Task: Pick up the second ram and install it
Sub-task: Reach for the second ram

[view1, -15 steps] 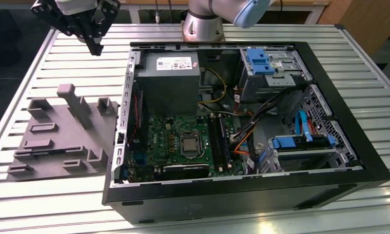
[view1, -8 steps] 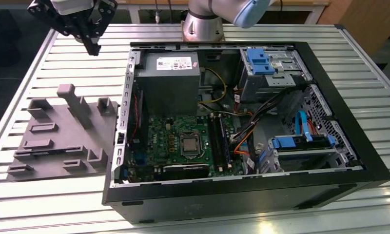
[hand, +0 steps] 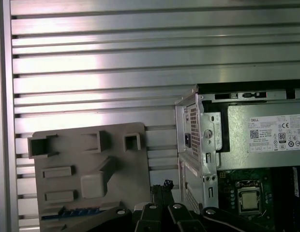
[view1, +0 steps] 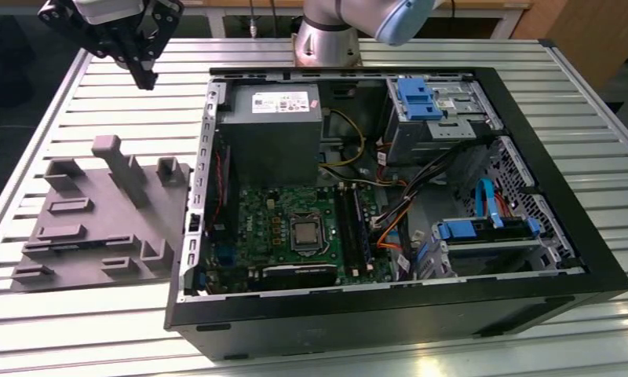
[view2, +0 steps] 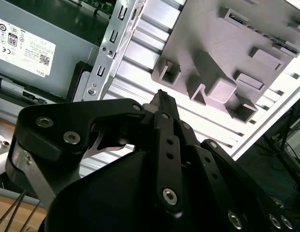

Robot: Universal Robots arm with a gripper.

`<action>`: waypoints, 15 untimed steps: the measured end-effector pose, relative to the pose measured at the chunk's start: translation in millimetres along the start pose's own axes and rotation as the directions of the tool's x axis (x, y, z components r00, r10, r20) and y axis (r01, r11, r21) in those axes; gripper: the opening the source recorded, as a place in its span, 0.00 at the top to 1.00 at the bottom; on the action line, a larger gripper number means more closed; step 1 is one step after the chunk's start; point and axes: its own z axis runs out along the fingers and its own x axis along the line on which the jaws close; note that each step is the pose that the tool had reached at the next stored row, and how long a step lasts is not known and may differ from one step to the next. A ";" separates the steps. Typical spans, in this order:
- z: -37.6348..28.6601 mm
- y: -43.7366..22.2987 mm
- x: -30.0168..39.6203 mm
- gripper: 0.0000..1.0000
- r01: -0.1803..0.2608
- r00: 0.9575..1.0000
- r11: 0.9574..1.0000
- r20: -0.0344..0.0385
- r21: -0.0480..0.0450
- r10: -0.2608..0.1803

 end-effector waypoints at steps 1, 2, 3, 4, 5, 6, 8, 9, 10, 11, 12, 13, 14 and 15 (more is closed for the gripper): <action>0.0 -0.1 0.7 0.89 0.000 1.000 1.000 0.000 0.000 0.000; 0.0 -0.1 1.3 0.89 0.000 1.000 1.000 0.000 0.000 0.000; -0.1 -0.2 2.0 0.89 0.000 1.000 1.000 0.000 0.000 0.000; -0.1 -0.2 2.7 0.89 0.000 1.000 1.000 0.000 0.000 0.000; -0.1 -0.3 3.3 0.89 0.000 1.000 1.000 0.000 0.000 0.000; -0.1 -0.3 4.0 0.89 0.000 1.000 1.000 0.000 0.000 0.000; -0.2 -0.4 5.3 0.89 0.000 1.000 1.000 0.000 0.000 0.000; -0.2 -0.4 6.0 0.89 0.000 1.000 1.000 0.000 0.000 0.000; -0.2 -0.5 6.6 0.89 0.000 1.000 1.000 0.000 0.000 0.000; -0.2 -0.5 7.2 0.89 0.000 1.000 1.000 0.000 0.000 0.000; -0.2 -0.6 7.8 0.89 0.000 1.000 1.000 0.000 0.000 0.000; -0.3 -0.7 8.5 0.89 0.000 1.000 1.000 0.000 0.000 0.000; -0.3 -0.7 9.2 0.89 0.000 1.000 1.000 0.000 0.000 0.000; -0.3 -0.8 9.9 0.89 0.000 1.000 1.000 0.000 0.000 0.000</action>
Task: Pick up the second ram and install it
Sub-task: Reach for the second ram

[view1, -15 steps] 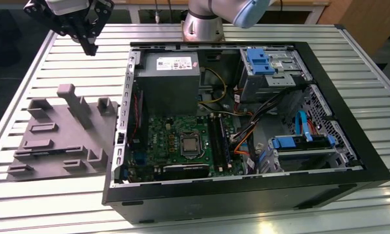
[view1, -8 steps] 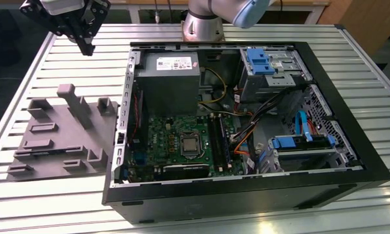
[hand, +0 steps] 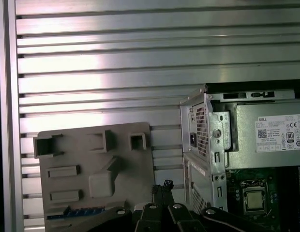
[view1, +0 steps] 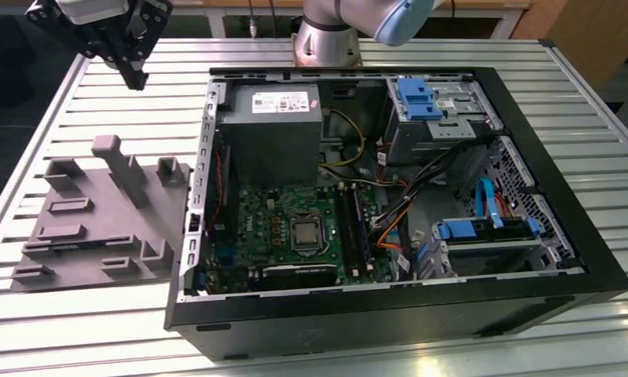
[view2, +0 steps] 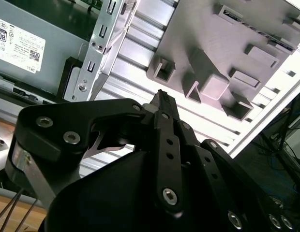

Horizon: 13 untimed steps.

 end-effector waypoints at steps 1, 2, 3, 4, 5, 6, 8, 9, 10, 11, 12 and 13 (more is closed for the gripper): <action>0.0 -0.1 0.7 0.89 0.000 1.000 1.000 0.000 0.000 0.000; 0.0 -0.1 1.3 0.89 0.000 1.000 1.000 0.000 0.000 0.000; -0.1 -0.1 1.9 0.89 0.000 1.000 1.000 0.000 0.000 0.000; -0.1 -0.2 2.5 0.89 0.000 1.000 1.000 0.000 0.000 0.000; -0.1 -0.2 3.0 0.89 0.000 1.000 1.000 0.000 0.000 0.000; -0.1 -0.3 3.5 0.89 0.000 1.000 1.000 0.000 0.000 0.000; -0.1 -0.4 4.5 0.89 0.000 1.000 1.000 0.000 0.000 0.000; -0.2 -0.4 5.0 0.89 0.000 1.000 1.000 0.000 0.000 0.000; -0.2 -0.4 5.6 0.89 0.000 1.000 1.000 0.000 0.000 0.000; -0.2 -0.5 6.2 0.89 0.000 1.000 1.000 0.000 0.000 0.000; -0.2 -0.5 6.8 0.89 0.000 1.000 1.000 0.000 0.000 0.000; -0.2 -0.6 7.4 0.89 0.000 1.000 1.000 0.000 0.000 0.000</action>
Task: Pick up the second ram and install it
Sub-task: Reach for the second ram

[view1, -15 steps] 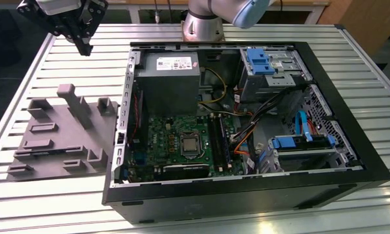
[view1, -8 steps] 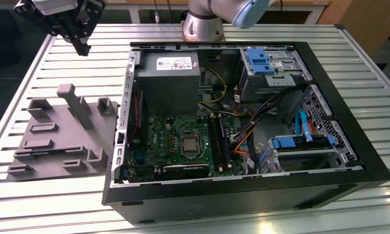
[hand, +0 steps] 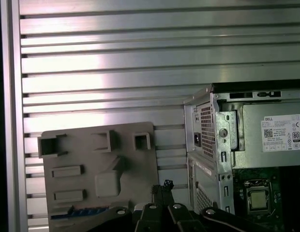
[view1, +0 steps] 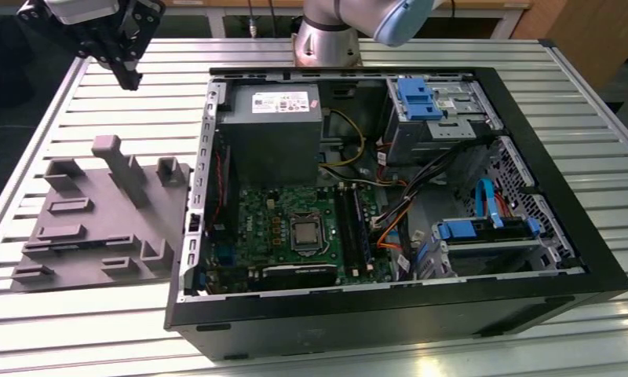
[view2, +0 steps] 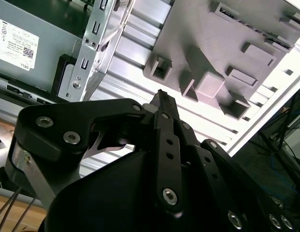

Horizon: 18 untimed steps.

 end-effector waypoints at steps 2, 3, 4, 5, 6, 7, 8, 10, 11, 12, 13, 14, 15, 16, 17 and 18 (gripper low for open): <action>0.0 -0.1 1.2 0.89 0.000 1.000 1.000 0.000 0.000 0.000; -0.1 -0.1 1.9 0.89 0.000 1.000 1.000 0.000 0.000 0.000; -0.1 -0.2 2.7 0.89 0.000 1.000 1.000 0.000 0.000 0.000; -0.1 -0.3 3.5 0.89 0.000 1.000 1.000 0.000 0.000 0.000; -0.1 -0.3 4.2 0.89 0.000 1.000 1.000 0.000 0.000 0.000; -0.1 -0.4 5.0 0.89 0.000 1.000 1.000 0.000 0.000 0.000; -0.2 -0.4 5.8 0.89 0.000 1.000 1.000 0.000 0.000 0.000; -0.2 -0.6 7.4 0.89 0.000 1.000 1.000 0.000 0.000 0.000; -0.2 -0.6 8.2 0.89 0.000 1.000 1.000 0.000 0.000 0.000; -0.2 -0.7 9.0 0.89 0.000 1.000 1.000 0.000 0.000 0.000; -0.3 -0.7 9.7 0.89 0.000 1.000 1.000 0.000 0.000 0.000; -0.3 -0.8 10.5 0.89 0.000 1.000 1.000 0.000 0.000 0.000; -0.3 -0.8 11.2 0.89 0.000 1.000 1.000 0.000 0.000 0.000; -0.4 -0.9 12.0 0.89 0.000 1.000 1.000 0.000 0.000 0.000; -0.4 -1.0 12.8 0.89 0.000 1.000 1.000 0.000 0.000 0.000; -0.4 -1.0 13.6 0.89 0.000 1.000 1.000 0.000 0.000 0.000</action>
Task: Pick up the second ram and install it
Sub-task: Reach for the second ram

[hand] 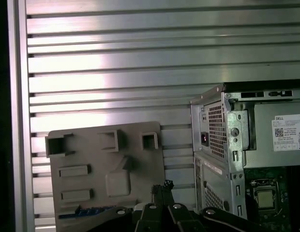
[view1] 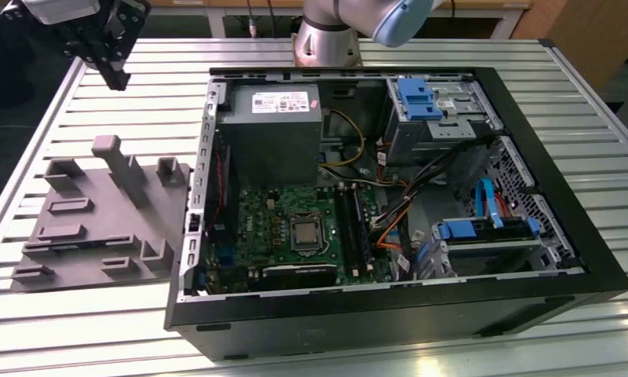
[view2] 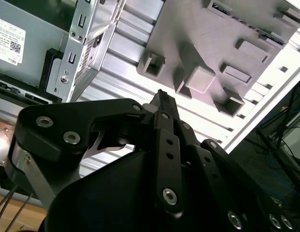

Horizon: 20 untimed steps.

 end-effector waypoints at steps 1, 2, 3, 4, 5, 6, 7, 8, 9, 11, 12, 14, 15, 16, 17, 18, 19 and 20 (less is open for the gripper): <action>0.0 -0.1 0.8 0.89 0.000 1.000 1.000 0.000 0.000 0.000; -0.1 -0.1 1.5 0.89 0.000 1.000 1.000 0.000 0.000 0.000; 0.0 -0.2 2.2 0.89 0.000 1.000 1.000 0.000 0.000 0.000; 0.0 -0.3 2.8 0.89 0.000 1.000 1.000 0.000 0.000 0.000; 0.0 -0.3 3.3 0.89 0.000 1.000 1.000 0.000 0.000 0.000; 0.0 -0.4 3.8 0.89 0.000 1.000 1.000 0.000 0.000 0.000; 0.1 -0.5 4.4 0.89 0.000 1.000 1.000 0.000 0.000 0.000; 0.1 -0.6 4.9 0.89 0.000 1.000 1.000 0.000 0.000 0.000; 0.2 -0.7 5.4 0.89 0.000 1.000 1.000 0.000 0.000 0.000; 0.3 -0.9 6.4 0.89 0.000 1.000 1.000 0.000 0.000 0.000; 0.3 -1.1 7.0 0.89 0.000 1.000 1.000 0.000 0.000 0.000; 0.4 -1.5 8.0 0.89 0.000 1.000 1.000 0.000 0.000 0.000; 0.4 -1.7 8.5 0.89 0.000 1.000 1.000 0.000 0.000 0.000; 0.5 -1.9 9.0 0.89 0.000 1.000 1.000 0.000 0.000 0.000; 0.5 -2.0 9.5 0.89 0.000 1.000 1.000 0.000 0.000 0.000; 0.6 -2.2 10.0 0.89 0.000 1.000 1.000 0.000 0.000 0.000; 0.6 -2.5 10.4 0.89 0.000 1.000 1.000 0.000 0.000 0.000; 0.7 -2.7 11.0 0.89 0.000 1.000 1.000 0.000 0.000 0.000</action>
